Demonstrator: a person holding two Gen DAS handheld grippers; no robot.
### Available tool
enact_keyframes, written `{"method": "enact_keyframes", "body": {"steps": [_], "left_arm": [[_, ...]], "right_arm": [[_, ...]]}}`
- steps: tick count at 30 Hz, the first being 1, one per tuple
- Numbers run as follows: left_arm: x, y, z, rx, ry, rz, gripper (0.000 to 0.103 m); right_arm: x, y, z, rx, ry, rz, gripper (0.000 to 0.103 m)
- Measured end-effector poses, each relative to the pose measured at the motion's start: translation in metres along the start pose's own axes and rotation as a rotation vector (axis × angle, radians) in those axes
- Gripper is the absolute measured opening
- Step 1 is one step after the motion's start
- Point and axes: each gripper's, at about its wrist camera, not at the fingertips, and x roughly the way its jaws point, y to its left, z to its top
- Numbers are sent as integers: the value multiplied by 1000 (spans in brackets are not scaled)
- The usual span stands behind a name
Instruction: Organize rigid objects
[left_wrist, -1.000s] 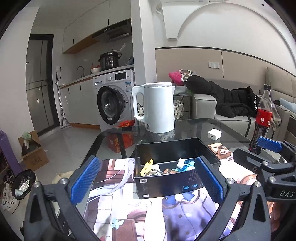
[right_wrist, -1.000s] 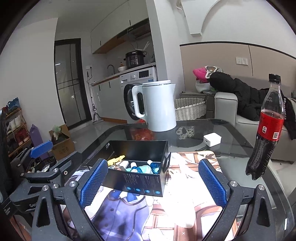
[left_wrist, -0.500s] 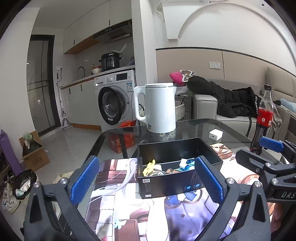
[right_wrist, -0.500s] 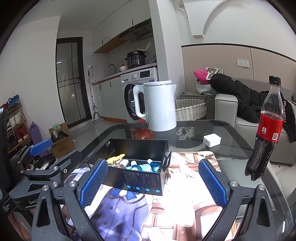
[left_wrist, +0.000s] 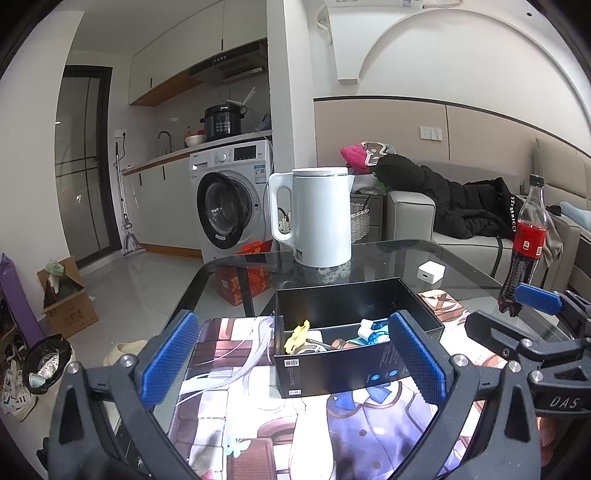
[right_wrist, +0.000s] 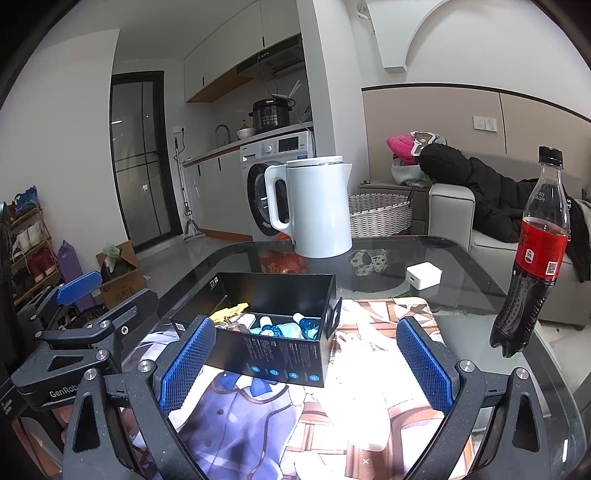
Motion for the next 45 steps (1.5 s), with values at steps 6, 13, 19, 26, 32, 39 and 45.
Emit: {"method": "enact_keyframes", "body": {"steps": [6, 13, 19, 26, 32, 39, 45], "left_arm": [[-1, 1, 0, -7, 1, 1, 103], [-2, 1, 2, -7, -1, 0, 103], [-2, 2, 2, -11, 2, 3, 103], [-1, 2, 2, -11, 5, 3, 103], [0, 3, 2, -12, 4, 6, 103], [0, 3, 1, -21, 5, 12, 103], [0, 3, 1, -21, 5, 12, 103]], "right_arm": [[1, 0, 0, 0, 1, 0, 100], [2, 1, 0, -2, -2, -1, 100], [1, 3, 1, -10, -6, 4, 100], [0, 2, 1, -10, 0, 3, 100], [0, 3, 1, -11, -3, 5, 100], [0, 3, 1, -11, -2, 5, 100], [0, 3, 1, -10, -4, 5, 100]]}}
